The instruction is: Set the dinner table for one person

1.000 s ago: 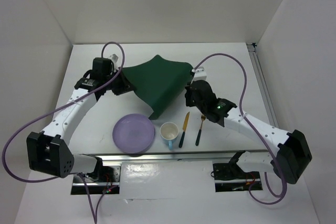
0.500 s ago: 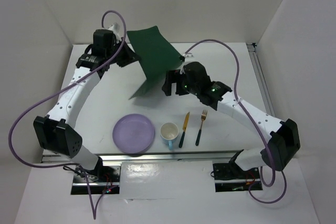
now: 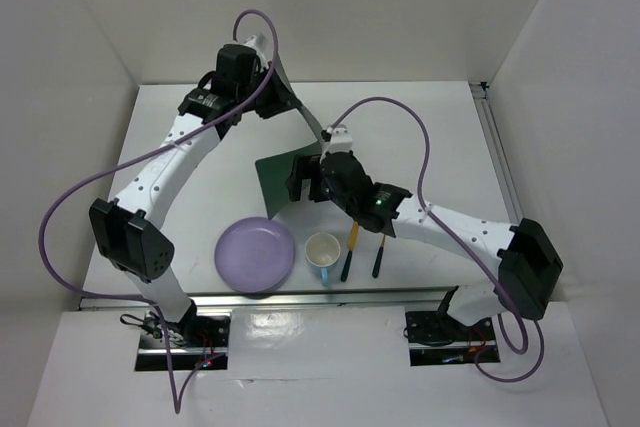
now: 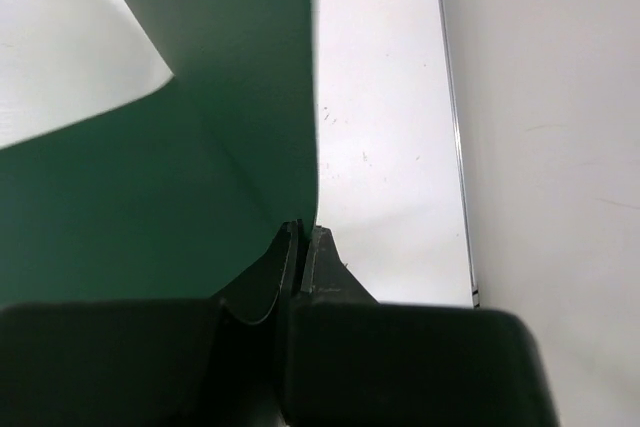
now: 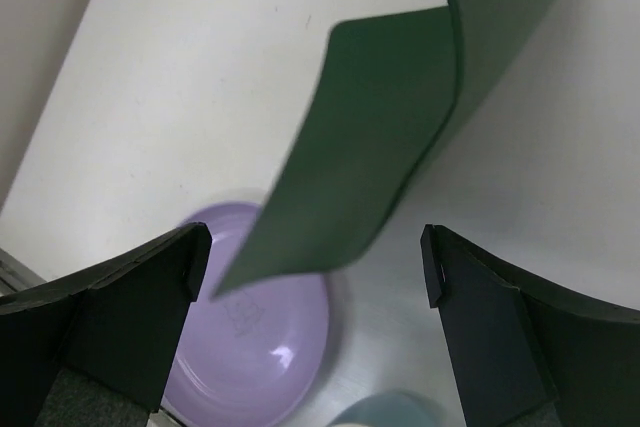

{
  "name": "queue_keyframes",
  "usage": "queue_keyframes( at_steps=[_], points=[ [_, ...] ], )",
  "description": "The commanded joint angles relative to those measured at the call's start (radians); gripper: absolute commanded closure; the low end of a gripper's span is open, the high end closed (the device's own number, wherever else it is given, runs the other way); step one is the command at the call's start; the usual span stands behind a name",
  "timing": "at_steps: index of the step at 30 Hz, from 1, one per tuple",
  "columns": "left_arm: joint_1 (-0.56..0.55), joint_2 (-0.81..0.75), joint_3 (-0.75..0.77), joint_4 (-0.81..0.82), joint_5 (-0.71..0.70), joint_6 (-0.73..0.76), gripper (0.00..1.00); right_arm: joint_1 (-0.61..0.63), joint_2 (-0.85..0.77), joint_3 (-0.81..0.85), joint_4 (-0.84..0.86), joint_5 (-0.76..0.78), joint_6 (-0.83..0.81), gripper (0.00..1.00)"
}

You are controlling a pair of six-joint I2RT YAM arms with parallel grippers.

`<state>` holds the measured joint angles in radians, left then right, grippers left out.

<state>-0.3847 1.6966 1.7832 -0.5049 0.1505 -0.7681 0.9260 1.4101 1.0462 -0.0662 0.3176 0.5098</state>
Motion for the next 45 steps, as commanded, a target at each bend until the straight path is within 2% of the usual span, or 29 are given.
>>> queue_keyframes(
  at_steps=[1, 4, 6, 9, 10, 11, 14, 15, 19, 21, 22, 24, 26, 27, 28, 30, 31, 32, 34, 37, 40, 41, 45],
  points=[
    [-0.005, -0.012, 0.067, 0.031, -0.016, -0.014, 1.0, -0.006, 0.009, 0.028, 0.094, 0.066, 0.139, 0.0],
    [-0.005, -0.012, 0.067, 0.031, -0.016, -0.014, 1.0, -0.006, -0.002, 0.028, 0.094, 0.087, 0.179, 0.0],
    [-0.005, -0.012, 0.067, 0.031, -0.016, -0.014, 1.0, -0.027, 0.044, 0.07, -0.004, 0.139, 0.191, 0.0],
    [-0.005, -0.021, 0.067, 0.042, -0.006, -0.023, 1.0, -0.027, 0.107, 0.112, -0.084, 0.234, 0.229, 0.06],
    [-0.005, -0.022, 0.067, 0.042, -0.006, -0.023, 1.0, -0.027, 0.119, 0.112, -0.093, 0.247, 0.24, 0.13],
    [-0.005, -0.031, 0.067, 0.042, -0.006, -0.023, 1.0, -0.027, 0.133, 0.124, -0.102, 0.261, 0.249, 0.13],
    [-0.005, -0.041, 0.067, 0.042, -0.006, -0.023, 1.0, -0.027, 0.182, 0.156, -0.173, 0.323, 0.28, 0.35],
    [-0.005, -0.041, 0.076, 0.033, -0.017, -0.023, 1.0, -0.027, 0.191, 0.156, -0.196, 0.336, 0.297, 0.49],
    [0.004, -0.041, 0.085, 0.032, -0.026, -0.014, 1.0, -0.046, 0.191, 0.156, -0.265, 0.359, 0.337, 0.7],
    [0.015, -0.041, 0.094, 0.032, -0.016, -0.014, 1.0, -0.055, 0.172, 0.127, -0.245, 0.383, 0.293, 0.93],
    [0.024, -0.031, 0.105, 0.032, -0.003, -0.014, 1.0, -0.055, 0.152, 0.118, -0.212, 0.418, 0.262, 1.0],
    [0.033, -0.02, 0.119, 0.043, 0.012, -0.005, 1.0, -0.079, 0.141, 0.107, -0.159, 0.495, 0.106, 1.0],
    [0.043, 0.014, 0.16, 0.043, 0.049, -0.005, 1.0, -0.133, 0.141, 0.133, 0.016, 0.572, -0.085, 1.0],
    [0.043, 0.029, 0.18, 0.043, 0.061, -0.005, 1.0, -0.151, 0.13, 0.133, 0.12, 0.586, -0.329, 1.0],
    [0.043, 0.044, 0.221, 0.043, 0.087, -0.005, 1.0, -0.189, 0.116, 0.117, 0.386, 0.577, -0.466, 1.0],
    [0.052, 0.092, 0.267, 0.043, 0.096, -0.005, 1.0, -0.225, 0.107, 0.107, 0.627, 0.488, -0.693, 1.0],
    [0.052, 0.106, 0.292, 0.043, 0.11, -0.005, 1.0, -0.237, 0.107, 0.116, 0.71, 0.457, -0.867, 1.0],
    [0.061, 0.121, 0.347, 0.034, 0.11, -0.016, 1.0, -0.246, 0.13, 0.161, 0.812, 0.424, -0.936, 1.0],
    [0.072, 0.141, 0.386, 0.025, 0.139, -0.016, 1.0, -0.256, 0.151, 0.21, 0.836, 0.385, -1.087, 1.0],
    [0.095, 0.097, 0.337, 0.025, 0.15, -0.027, 1.0, -0.256, 0.151, 0.221, 0.749, 0.299, -1.156, 1.0],
    [0.119, -0.004, 0.083, 0.112, 0.141, -0.039, 1.0, -0.256, 0.08, 0.126, 0.611, 0.278, -1.099, 1.0],
    [0.133, -0.07, -0.061, 0.155, 0.141, -0.049, 1.0, -0.256, 0.031, 0.047, 0.548, 0.278, -1.037, 1.0],
    [0.133, -0.172, -0.355, 0.206, 0.141, -0.05, 1.0, -0.256, -0.051, -0.148, 0.435, 0.268, -0.906, 1.0]
  ],
)
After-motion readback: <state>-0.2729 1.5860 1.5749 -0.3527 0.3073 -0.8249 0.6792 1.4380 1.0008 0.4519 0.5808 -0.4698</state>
